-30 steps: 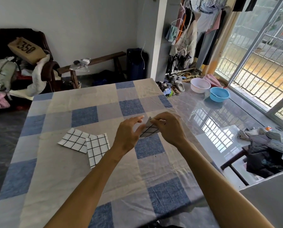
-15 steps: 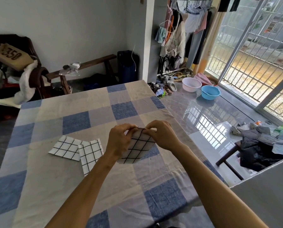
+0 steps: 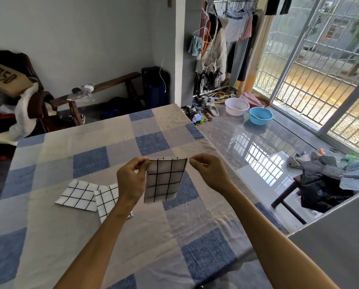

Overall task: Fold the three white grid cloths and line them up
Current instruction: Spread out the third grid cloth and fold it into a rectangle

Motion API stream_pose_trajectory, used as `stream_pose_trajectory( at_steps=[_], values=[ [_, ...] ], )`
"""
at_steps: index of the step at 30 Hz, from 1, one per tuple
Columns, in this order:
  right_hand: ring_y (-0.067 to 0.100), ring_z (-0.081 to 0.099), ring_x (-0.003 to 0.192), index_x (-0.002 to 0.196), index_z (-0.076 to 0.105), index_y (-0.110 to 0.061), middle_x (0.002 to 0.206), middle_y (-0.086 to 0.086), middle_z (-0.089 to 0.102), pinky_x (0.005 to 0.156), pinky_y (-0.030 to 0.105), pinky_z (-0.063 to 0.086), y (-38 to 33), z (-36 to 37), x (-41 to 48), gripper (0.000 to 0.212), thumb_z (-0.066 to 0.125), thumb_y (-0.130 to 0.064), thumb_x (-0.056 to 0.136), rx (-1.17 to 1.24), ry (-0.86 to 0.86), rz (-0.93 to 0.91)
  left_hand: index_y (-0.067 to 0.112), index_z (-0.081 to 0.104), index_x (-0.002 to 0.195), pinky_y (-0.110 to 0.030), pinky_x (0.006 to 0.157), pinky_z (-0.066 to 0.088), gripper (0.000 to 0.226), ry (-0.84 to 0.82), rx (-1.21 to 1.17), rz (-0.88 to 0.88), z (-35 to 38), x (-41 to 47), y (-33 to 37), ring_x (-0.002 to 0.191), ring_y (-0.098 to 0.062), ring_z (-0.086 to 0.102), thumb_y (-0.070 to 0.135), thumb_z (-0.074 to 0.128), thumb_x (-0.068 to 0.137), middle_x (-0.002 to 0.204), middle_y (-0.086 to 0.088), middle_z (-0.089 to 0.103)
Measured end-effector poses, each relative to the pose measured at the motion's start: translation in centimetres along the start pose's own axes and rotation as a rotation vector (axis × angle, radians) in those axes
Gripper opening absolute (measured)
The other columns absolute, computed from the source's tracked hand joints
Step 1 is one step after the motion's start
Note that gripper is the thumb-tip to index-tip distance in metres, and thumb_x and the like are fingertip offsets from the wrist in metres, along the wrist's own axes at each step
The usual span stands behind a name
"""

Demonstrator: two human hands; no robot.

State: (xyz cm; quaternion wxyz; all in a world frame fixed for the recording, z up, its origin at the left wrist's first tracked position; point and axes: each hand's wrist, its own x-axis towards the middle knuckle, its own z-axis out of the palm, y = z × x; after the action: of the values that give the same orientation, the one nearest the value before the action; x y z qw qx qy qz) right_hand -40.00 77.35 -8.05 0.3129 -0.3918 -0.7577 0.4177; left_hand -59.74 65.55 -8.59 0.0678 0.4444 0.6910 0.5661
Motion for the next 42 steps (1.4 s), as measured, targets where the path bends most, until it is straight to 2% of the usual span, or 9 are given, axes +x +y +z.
stream_pose_trajectory(
  at_steps=[6, 9, 13, 18, 20, 23, 29, 37, 42],
  values=[
    [-0.001, 0.051, 0.106, 0.126, 0.06, -0.023, 0.116, -0.015, 0.059, 0.085, 0.014, 0.036, 0.9, 1.2, -0.1, 0.036, 0.063, -0.029, 0.09, -0.02, -0.117, 0.033, 0.017, 0.069, 0.096, -0.028, 0.078, 0.051, 0.012, -0.042, -0.02, -0.007, 0.1, 0.1, 0.5, 0.082, -0.009, 0.062, 0.022, 0.065, 0.086, 0.087, 0.004, 0.068],
    [-0.004, 0.056, 0.097, 0.107, 0.07, -0.021, 0.108, -0.014, 0.066, 0.08, 0.01, 0.036, 0.7, 1.6, 0.1, 0.019, 0.061, -0.029, 0.091, -0.022, -0.096, -0.004, 0.02, 0.068, 0.096, -0.028, 0.08, 0.052, 0.012, -0.048, -0.041, -0.013, -0.1, -0.1, 1.0, 0.083, -0.002, 0.061, 0.023, 0.065, 0.085, 0.087, 0.005, 0.067],
    [-0.003, 0.062, 0.093, 0.092, 0.075, -0.022, 0.097, -0.012, 0.071, 0.084, 0.019, 0.045, 0.6, 1.3, 0.1, 0.013, 0.065, -0.029, 0.089, -0.043, -0.036, -0.046, 0.015, 0.068, 0.099, -0.034, 0.083, 0.053, 0.015, -0.054, 0.008, 0.009, -0.4, -0.2, 0.9, 0.085, -0.004, 0.062, 0.024, 0.066, 0.086, 0.091, 0.004, 0.068],
    [0.013, 0.064, 0.092, 0.085, 0.074, -0.021, 0.094, -0.006, 0.071, 0.089, 0.038, 0.049, 0.6, 2.0, -0.4, 0.009, 0.072, -0.029, 0.083, -0.262, 0.005, -0.126, 0.009, 0.06, 0.121, -0.037, 0.092, 0.039, 0.042, -0.225, 0.416, 0.369, 0.2, -0.6, 1.4, 0.105, -0.024, 0.058, 0.036, 0.057, 0.089, 0.112, -0.009, 0.066],
    [0.013, 0.062, 0.095, 0.087, 0.074, -0.024, 0.096, -0.007, 0.071, 0.092, 0.039, 0.046, 0.3, 2.7, -0.5, 0.011, 0.07, -0.033, 0.084, -0.376, -0.045, -0.18, 0.008, 0.062, 0.119, -0.043, 0.092, 0.041, 0.047, -0.33, 0.552, 0.481, 1.3, -0.9, 2.0, 0.103, -0.029, 0.061, 0.041, 0.054, 0.086, 0.108, -0.011, 0.068],
    [0.009, 0.059, 0.103, 0.092, 0.074, -0.026, 0.102, -0.009, 0.07, 0.099, 0.036, 0.041, 0.0, 2.9, -0.5, 0.012, 0.067, -0.035, 0.086, -0.442, -0.066, -0.226, 0.013, 0.071, 0.1, -0.046, 0.088, 0.044, 0.025, -0.375, 0.573, 0.584, 2.2, -0.9, 2.2, 0.085, -0.029, 0.065, 0.028, 0.068, 0.081, 0.088, -0.008, 0.071],
    [0.005, 0.055, 0.104, 0.093, 0.072, -0.032, 0.101, -0.017, 0.068, 0.1, 0.033, 0.037, -0.2, 2.8, -0.4, 0.016, 0.061, -0.043, 0.089, -0.517, -0.116, -0.272, 0.017, 0.074, 0.089, -0.037, 0.086, 0.042, 0.023, -0.377, 0.373, 0.471, 2.0, -0.6, 2.8, 0.068, -0.018, 0.062, 0.032, 0.058, 0.086, 0.081, 0.0, 0.073],
    [0.01, 0.057, 0.091, 0.087, 0.073, -0.028, 0.089, -0.016, 0.065, 0.088, 0.032, 0.041, 1.3, 2.4, -1.6, 0.022, 0.062, -0.047, 0.088, -0.435, -0.137, -0.18, 0.016, 0.073, 0.079, -0.033, 0.086, 0.033, 0.014, -0.287, 0.223, 0.38, 1.6, -0.3, 2.8, 0.074, 0.005, 0.045, 0.016, 0.06, 0.081, 0.082, 0.003, 0.073],
    [0.016, 0.06, 0.086, 0.085, 0.074, -0.024, 0.083, -0.009, 0.067, 0.082, 0.039, 0.048, 4.1, 2.7, -3.0, 0.018, 0.065, -0.04, 0.088, -0.392, -0.087, -0.122, 0.013, 0.072, 0.078, -0.026, 0.079, 0.035, 0.01, -0.261, 0.229, 0.387, 1.7, -0.4, 2.8, 0.074, -0.006, 0.052, 0.013, 0.063, 0.078, 0.077, 0.001, 0.072]
  ],
)
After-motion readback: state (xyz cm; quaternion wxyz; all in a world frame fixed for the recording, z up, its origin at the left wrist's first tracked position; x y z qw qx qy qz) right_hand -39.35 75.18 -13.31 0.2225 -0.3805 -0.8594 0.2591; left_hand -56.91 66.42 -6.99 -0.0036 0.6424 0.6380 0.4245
